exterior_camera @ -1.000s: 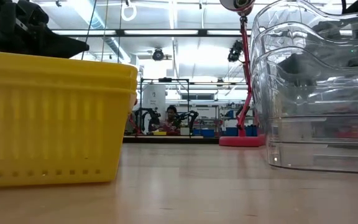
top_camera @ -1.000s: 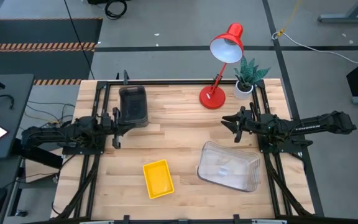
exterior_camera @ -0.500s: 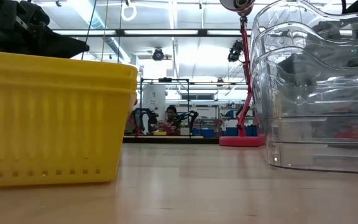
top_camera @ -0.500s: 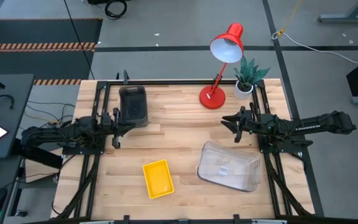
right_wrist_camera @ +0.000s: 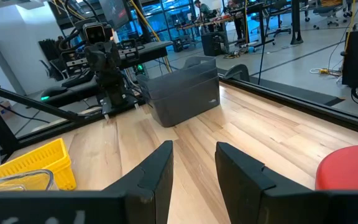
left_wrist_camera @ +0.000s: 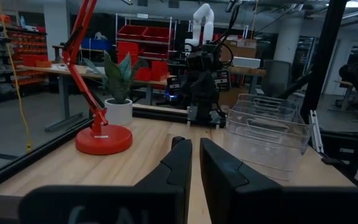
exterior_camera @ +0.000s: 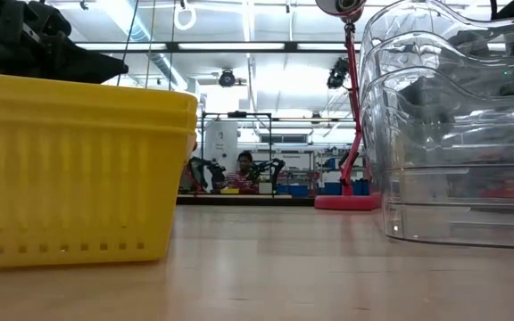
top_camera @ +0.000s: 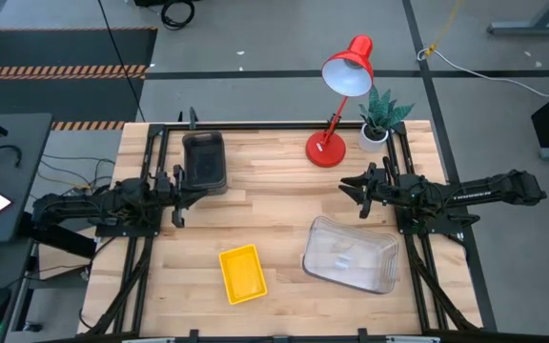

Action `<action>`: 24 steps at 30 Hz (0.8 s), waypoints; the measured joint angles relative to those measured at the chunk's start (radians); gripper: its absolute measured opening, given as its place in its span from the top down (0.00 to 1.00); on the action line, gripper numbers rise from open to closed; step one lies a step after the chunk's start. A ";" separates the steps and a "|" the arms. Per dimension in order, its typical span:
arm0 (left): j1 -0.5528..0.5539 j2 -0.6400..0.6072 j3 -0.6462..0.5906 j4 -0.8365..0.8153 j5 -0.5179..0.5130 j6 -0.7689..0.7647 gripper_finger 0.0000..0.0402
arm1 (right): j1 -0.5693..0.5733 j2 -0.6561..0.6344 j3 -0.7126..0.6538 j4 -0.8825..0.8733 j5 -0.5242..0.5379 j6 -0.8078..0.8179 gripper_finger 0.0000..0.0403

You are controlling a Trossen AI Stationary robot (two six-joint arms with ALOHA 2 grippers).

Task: Stack baskets by color
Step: Return to Home Position

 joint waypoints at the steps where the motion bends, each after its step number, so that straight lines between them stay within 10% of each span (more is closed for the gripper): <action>1: 0.000 0.000 0.000 0.000 0.000 0.000 0.90 | 0.000 0.000 0.000 0.000 0.000 0.000 0.69; 24: 0.000 0.000 0.000 0.000 0.000 0.000 0.91 | 0.000 0.000 0.000 0.000 0.000 0.000 0.69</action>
